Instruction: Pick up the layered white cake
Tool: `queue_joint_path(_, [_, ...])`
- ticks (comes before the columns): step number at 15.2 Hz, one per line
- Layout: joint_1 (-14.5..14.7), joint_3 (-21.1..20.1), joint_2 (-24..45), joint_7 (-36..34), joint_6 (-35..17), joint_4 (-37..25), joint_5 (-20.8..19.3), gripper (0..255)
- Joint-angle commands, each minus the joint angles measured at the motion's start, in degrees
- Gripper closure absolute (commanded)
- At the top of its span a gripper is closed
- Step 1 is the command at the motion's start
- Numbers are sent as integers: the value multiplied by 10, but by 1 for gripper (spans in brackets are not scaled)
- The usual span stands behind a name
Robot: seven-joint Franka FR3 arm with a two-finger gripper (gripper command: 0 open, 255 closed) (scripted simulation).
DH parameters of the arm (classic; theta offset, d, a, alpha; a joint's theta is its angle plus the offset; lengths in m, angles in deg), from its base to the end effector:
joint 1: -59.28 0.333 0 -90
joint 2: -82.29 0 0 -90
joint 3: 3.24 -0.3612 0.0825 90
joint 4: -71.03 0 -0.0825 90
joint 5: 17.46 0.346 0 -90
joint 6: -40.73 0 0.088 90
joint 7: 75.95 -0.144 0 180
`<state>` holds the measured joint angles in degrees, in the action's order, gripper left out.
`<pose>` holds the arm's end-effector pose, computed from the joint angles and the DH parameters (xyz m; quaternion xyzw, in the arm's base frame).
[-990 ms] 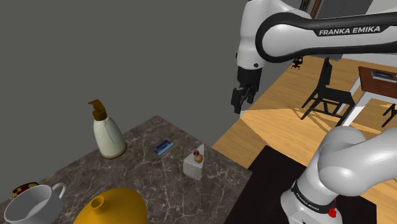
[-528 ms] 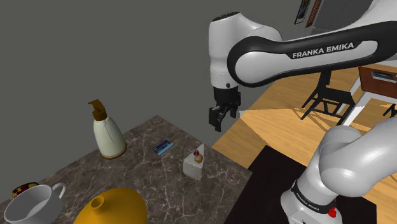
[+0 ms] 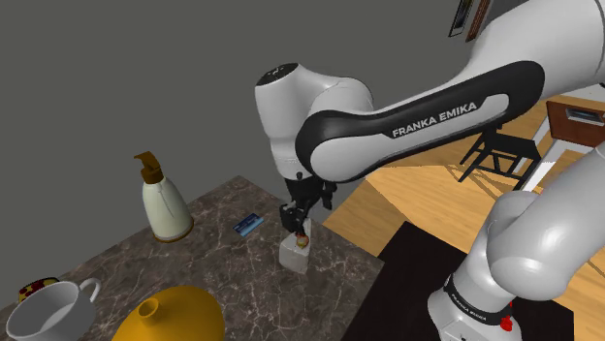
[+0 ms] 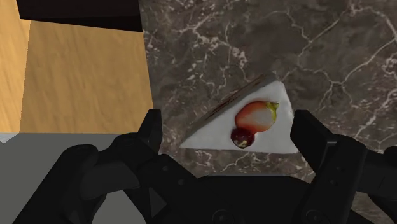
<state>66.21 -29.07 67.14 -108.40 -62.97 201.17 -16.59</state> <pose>0.3265 0.2234 0.4623 0.9925 -0.0131 -0.0672 0.1009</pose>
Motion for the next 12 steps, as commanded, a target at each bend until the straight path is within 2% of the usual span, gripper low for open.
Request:
queue_joint_path(1, [3,-24,49,-41,-5,-26,-16,0])
queue_joint_path(3, [7,-35,76,-63,-6,-41,-27,0])
queue_joint_path(10, [7,-39,105,-78,-64,-8,-40,0])
queue_joint_path(12, [7,-39,105,-78,-64,-8,-40,0])
